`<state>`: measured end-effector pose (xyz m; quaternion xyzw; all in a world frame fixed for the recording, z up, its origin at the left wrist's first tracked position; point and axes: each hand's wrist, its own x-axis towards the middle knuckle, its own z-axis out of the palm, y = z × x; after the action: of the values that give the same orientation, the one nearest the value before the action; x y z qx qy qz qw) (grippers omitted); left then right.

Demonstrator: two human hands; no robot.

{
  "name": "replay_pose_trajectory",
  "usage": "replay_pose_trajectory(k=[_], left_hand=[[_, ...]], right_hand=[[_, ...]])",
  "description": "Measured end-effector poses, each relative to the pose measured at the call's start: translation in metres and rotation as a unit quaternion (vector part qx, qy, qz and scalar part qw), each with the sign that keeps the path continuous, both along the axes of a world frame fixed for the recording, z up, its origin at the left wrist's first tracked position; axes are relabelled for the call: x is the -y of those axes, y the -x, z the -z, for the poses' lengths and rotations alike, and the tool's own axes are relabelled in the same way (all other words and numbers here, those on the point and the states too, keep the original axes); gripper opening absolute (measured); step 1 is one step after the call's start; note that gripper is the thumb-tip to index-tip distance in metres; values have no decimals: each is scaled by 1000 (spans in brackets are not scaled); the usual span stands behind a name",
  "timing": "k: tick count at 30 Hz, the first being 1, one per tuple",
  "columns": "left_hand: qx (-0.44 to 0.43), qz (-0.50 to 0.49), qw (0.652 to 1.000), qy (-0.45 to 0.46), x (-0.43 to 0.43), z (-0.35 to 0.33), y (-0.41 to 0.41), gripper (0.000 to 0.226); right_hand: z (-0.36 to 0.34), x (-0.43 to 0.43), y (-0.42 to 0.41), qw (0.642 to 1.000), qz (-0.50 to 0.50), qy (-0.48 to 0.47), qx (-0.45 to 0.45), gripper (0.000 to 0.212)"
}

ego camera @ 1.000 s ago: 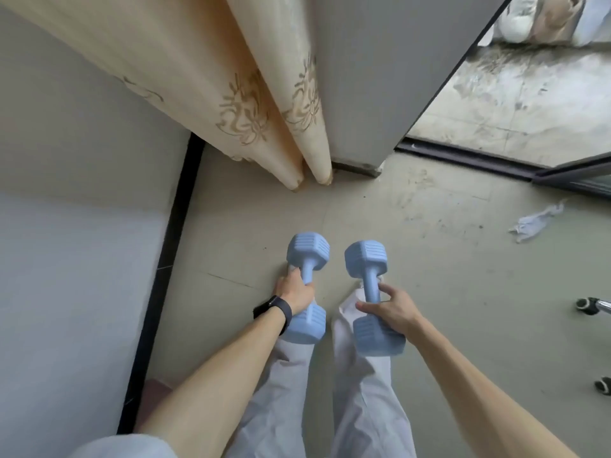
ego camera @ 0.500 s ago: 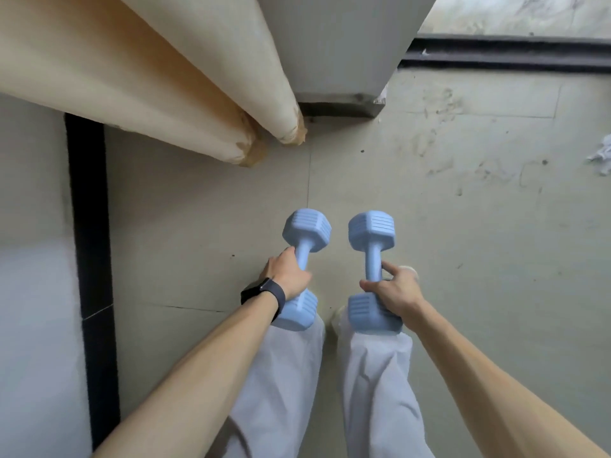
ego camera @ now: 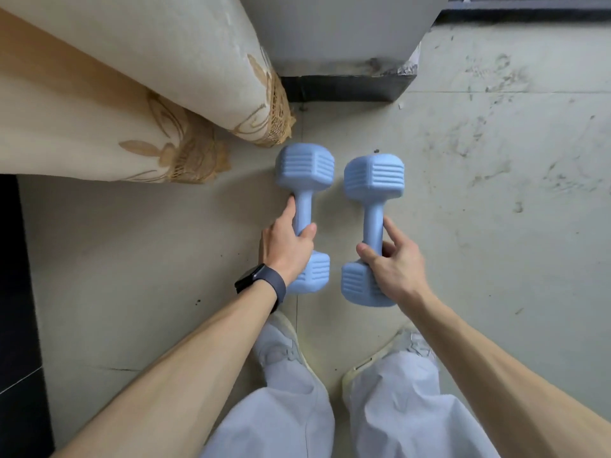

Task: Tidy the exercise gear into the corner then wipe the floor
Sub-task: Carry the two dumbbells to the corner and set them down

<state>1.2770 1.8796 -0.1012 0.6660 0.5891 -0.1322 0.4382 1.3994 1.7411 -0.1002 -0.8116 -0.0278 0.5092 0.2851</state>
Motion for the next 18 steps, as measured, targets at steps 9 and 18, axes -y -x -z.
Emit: replay_pose_trajectory(k=[9, 18], left_hand=[[46, 14, 997, -55, -64, 36, -44, 61], [3, 17, 998, -54, -62, 35, -50, 69]], right_hand=[[46, -78, -36, 996, 5, -49, 68, 70], [48, -82, -38, 993, -71, -31, 85, 73]])
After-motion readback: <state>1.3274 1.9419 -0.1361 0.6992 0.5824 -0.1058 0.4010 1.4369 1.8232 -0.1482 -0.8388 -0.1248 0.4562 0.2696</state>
